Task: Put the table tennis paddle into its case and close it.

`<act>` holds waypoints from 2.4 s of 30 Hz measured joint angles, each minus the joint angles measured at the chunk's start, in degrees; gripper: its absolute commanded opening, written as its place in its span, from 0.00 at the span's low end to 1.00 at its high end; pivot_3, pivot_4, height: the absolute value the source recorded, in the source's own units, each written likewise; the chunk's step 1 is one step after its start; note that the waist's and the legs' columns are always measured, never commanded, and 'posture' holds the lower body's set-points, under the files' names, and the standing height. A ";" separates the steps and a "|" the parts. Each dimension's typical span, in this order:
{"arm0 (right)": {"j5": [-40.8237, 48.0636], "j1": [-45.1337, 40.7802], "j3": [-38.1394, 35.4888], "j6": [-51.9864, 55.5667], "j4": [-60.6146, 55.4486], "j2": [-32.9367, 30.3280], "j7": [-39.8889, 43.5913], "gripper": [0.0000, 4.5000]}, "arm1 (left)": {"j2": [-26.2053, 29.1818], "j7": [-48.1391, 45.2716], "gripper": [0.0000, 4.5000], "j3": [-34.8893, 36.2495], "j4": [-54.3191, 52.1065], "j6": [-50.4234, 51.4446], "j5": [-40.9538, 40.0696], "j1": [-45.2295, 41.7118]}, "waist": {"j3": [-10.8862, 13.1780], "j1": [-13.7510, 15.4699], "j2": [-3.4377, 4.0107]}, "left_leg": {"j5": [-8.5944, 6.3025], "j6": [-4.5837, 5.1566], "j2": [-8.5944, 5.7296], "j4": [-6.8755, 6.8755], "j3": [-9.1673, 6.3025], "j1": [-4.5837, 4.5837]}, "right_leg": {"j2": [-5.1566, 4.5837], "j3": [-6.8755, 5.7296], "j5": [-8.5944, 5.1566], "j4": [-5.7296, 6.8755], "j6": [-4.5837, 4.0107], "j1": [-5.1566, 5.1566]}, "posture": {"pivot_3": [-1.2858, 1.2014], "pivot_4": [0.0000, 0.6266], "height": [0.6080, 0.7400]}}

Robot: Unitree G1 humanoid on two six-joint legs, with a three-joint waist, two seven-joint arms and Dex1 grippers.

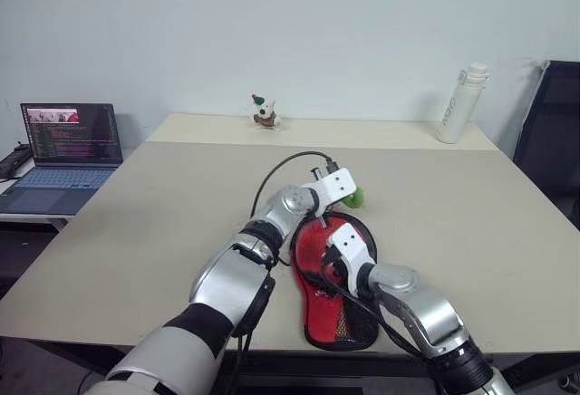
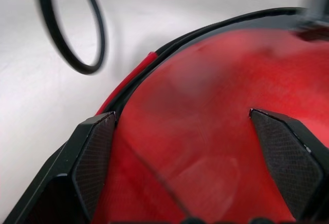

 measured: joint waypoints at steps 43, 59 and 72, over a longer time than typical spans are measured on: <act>18.76 0.31 -12.96 23.56 -20.68 -7.01 8.14 1.00 | 11.57 -28.09 0.66 18.33 -22.02 4.31 -25.19 13.11 | -0.41 -0.33 0.39 | 0.02 -0.15 0.11 -0.18 0.00 -0.40 | 0.07 -0.03 0.03 -0.59 -0.06 -0.20 | 0.52 0.24 1.00; 11.58 -17.07 -23.05 9.99 8.31 -14.90 -1.56 1.00 | 11.14 -30.91 0.66 7.95 -58.37 31.01 -32.19 37.78 | -0.24 -0.48 0.46 | -0.04 -0.01 0.10 -0.19 0.07 -0.17 | 0.09 0.17 0.06 -0.51 -0.05 -0.07 | 0.52 0.24 1.00; -0.57 -33.51 -19.33 -16.07 57.05 -9.25 -5.67 1.00 | 12.04 -29.31 0.66 5.63 -55.69 30.36 -30.09 40.01 | -0.06 -0.45 0.64 | 0.07 -0.22 0.11 -0.29 0.22 -0.22 | 0.05 0.23 0.05 -0.58 -0.05 -0.16 | 0.52 0.24 1.00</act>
